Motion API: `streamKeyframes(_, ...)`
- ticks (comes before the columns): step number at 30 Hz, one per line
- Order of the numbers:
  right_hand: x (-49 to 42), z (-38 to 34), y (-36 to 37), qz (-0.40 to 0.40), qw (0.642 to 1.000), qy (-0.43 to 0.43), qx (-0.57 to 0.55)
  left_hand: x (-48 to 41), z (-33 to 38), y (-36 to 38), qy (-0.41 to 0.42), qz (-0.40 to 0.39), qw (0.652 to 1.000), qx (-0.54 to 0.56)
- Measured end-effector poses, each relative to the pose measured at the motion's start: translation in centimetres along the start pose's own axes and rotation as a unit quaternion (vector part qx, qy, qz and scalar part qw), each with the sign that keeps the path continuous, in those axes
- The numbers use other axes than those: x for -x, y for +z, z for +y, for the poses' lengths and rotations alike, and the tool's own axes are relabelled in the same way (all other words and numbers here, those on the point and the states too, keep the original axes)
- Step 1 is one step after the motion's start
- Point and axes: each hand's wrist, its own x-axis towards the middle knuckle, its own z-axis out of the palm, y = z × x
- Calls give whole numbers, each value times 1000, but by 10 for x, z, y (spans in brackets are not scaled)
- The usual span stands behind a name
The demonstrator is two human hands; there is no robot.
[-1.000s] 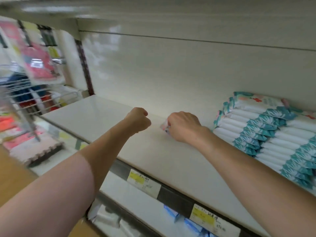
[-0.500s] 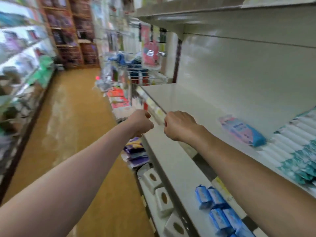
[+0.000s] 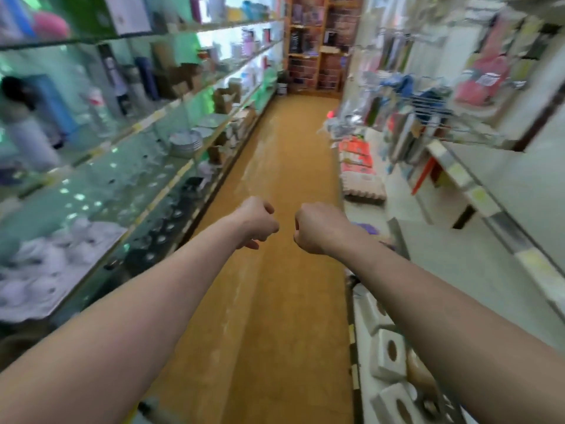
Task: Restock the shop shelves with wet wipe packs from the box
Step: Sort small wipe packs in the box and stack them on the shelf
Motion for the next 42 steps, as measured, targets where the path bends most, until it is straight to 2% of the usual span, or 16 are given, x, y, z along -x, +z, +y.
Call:
streamKeyframes(5,-1,-112,25,-38,995,-89,3,34,-106,-51,-77,47,996,25)
streamKeyframes(10,12,-209,57,-81,983,-166,0,77,-196,-88,-151,58,985,66)
streamKeyframes(18,44,-330,99,-170,949,-265,10,153,-346,-137,-288,93,942,145)
streamKeyframes(24,41,-399,154,-212,930,-296,42,192,-442,-136,-387,107,889,222)
streamKeyframes(31,16,-451,241,-291,893,-328,103,219,-535,-102,-495,146,797,314)
streamKeyframes(38,-15,-476,329,-351,844,-349,205,205,-586,-54,-545,162,726,387)
streamKeyframes(42,-44,-478,374,-310,843,-376,228,188,-599,-28,-551,156,706,416)
